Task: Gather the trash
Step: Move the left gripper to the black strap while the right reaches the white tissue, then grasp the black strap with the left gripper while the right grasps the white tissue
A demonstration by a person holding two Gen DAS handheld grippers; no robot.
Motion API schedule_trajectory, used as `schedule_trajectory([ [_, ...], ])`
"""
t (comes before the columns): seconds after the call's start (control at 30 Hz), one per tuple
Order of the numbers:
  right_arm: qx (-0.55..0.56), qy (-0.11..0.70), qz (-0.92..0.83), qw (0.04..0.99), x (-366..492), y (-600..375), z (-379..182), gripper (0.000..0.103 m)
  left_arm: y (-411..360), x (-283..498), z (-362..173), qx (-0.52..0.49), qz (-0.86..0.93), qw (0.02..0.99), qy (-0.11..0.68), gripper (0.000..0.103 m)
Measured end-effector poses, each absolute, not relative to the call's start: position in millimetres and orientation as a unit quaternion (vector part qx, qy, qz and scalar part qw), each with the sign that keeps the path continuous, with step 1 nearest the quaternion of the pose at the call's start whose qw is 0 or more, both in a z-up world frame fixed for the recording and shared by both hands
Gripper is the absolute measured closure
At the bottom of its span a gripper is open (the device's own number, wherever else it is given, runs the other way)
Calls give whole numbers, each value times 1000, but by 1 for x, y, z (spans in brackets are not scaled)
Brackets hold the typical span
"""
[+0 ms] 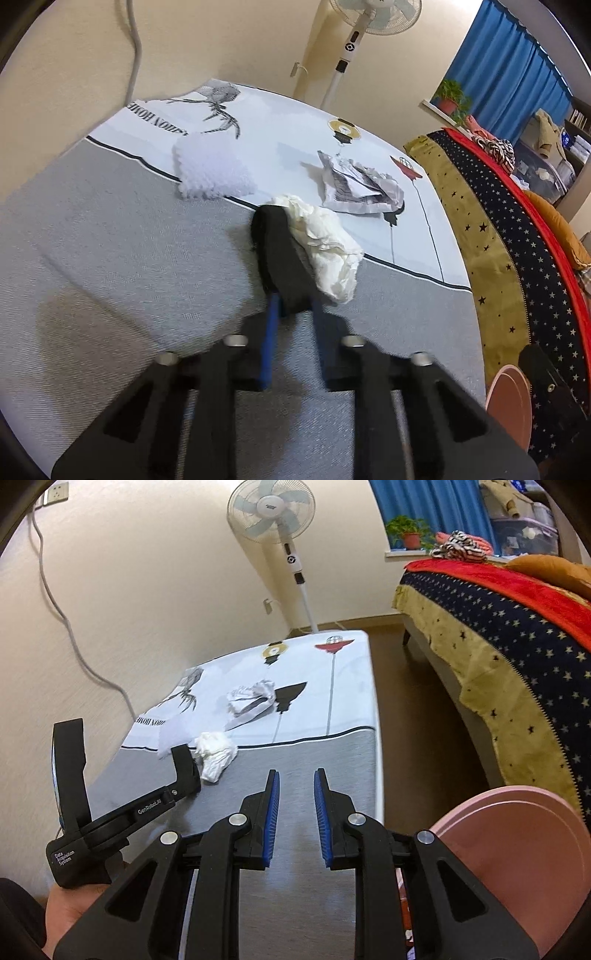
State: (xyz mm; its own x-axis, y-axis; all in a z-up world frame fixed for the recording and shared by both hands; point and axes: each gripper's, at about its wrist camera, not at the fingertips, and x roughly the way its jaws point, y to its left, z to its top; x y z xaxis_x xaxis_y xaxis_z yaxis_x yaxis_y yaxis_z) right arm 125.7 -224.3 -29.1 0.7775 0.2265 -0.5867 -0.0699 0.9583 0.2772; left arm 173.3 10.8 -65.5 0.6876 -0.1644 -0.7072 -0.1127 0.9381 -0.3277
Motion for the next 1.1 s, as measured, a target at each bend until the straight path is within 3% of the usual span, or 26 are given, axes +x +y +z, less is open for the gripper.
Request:
schedule_trajectory([
  [0.43, 120, 364, 145, 912, 169, -163, -49, 79, 41, 159, -60, -179, 46, 909, 373, 97],
  [0.53, 115, 369, 152, 910, 181, -150, -52, 71, 43, 158, -62, -176, 50, 909, 374, 97],
  [0.9, 102, 400, 167, 895, 220, -120, -70, 70, 48, 158, -63, -176, 54, 909, 375, 97],
  [0.93, 100, 402, 168, 895, 222, -118, -71, 72, 49, 157, -64, -176, 54, 908, 375, 97],
  [1.03, 91, 406, 163, 894, 223, -115, -72, 100, 49, 157, -63, -175, 53, 909, 376, 97],
  [1.1, 97, 403, 157, 897, 219, -120, -70, 101, 49, 156, -63, -174, 54, 909, 375, 98],
])
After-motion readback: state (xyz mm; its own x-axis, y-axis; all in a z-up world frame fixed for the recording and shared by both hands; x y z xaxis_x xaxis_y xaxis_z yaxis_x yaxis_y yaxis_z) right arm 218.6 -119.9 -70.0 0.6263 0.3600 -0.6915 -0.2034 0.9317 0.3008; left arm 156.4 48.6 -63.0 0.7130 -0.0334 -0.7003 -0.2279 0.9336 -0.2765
